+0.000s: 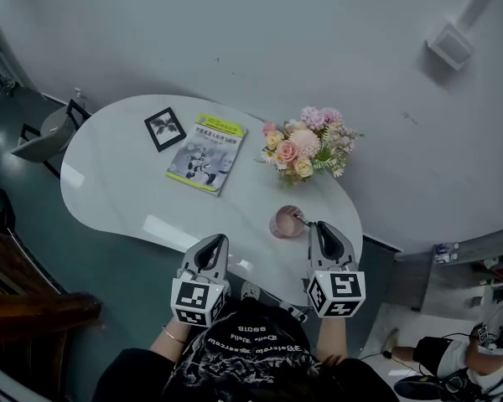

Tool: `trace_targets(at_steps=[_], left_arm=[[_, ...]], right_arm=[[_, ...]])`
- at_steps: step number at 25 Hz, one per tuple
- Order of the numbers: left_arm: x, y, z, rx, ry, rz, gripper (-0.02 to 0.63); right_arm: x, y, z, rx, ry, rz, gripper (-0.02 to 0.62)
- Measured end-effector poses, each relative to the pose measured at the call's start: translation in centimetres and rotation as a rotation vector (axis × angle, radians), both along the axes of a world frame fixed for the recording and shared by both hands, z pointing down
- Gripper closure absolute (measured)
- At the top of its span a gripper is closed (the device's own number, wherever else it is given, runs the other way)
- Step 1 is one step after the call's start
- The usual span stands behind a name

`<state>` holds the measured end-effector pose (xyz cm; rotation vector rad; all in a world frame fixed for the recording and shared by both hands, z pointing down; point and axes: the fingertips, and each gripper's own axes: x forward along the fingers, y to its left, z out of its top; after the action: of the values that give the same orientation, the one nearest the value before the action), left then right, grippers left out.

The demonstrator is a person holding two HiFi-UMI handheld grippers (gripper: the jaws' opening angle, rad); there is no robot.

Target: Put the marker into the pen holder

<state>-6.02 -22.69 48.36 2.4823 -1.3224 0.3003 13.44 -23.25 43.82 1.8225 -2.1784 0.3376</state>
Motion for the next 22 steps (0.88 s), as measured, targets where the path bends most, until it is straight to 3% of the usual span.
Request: trace_targets(at_steps=[22], left_arm=[[-1.3, -0.5, 0.5, -0.006, -0.042, -0.101, 0.580]], right_arm=[[-0.5, -3.0, 5.7, -0.129, -0.029, -0.082, 0.538]])
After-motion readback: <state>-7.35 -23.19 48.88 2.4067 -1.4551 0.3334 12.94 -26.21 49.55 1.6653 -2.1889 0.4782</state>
